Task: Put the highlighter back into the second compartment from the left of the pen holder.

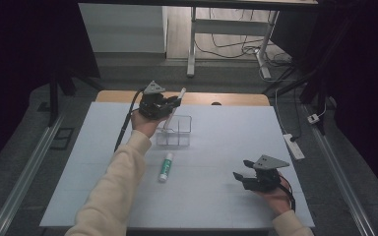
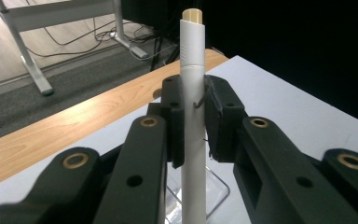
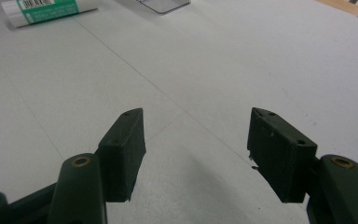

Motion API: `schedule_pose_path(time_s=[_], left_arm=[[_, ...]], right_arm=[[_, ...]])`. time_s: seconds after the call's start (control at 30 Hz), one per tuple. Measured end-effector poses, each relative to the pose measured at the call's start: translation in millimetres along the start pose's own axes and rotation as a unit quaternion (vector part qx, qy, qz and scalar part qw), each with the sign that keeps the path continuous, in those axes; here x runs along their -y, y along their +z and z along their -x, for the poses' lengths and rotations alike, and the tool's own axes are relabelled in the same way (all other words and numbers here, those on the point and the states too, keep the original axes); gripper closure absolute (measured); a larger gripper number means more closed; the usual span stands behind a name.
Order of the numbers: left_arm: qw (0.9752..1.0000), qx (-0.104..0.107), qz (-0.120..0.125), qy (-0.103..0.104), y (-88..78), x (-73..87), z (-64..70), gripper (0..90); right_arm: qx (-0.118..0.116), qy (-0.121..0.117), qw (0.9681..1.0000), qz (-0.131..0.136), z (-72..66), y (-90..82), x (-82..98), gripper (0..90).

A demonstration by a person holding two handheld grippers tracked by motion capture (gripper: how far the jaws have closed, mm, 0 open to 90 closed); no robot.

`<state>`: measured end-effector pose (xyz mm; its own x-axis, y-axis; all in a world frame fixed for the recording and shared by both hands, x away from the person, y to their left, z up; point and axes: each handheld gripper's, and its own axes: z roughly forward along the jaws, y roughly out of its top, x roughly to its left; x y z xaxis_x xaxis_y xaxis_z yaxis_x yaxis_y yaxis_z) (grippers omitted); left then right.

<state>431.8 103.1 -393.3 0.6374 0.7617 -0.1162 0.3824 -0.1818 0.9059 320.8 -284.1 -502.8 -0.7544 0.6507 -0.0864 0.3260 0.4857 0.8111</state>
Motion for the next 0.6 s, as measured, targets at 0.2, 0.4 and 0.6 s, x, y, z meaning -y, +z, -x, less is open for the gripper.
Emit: schedule_pose_path(time_s=[0.2, 0.4, 0.6], left_arm=[[1.0000, -0.002, 0.003, -0.008, 11.3, 1.4, -1.5, 78.1], [1.0000, -0.005, 0.005, -0.005, 20.0, 4.9, -3.2, 77.9], [0.9999, -0.012, 0.005, 0.004, 28.8, 8.7, -5.7, 77.7]], right_arm=[[0.001, -0.001, 1.0000, -0.001, 0.4, 0.3, 0.3, 36.6], [0.000, 0.002, 1.0000, -0.002, 0.8, -0.2, 0.7, 36.6], [-0.001, -0.001, 1.0000, -0.005, 0.2, 1.4, 1.2, 36.6]])
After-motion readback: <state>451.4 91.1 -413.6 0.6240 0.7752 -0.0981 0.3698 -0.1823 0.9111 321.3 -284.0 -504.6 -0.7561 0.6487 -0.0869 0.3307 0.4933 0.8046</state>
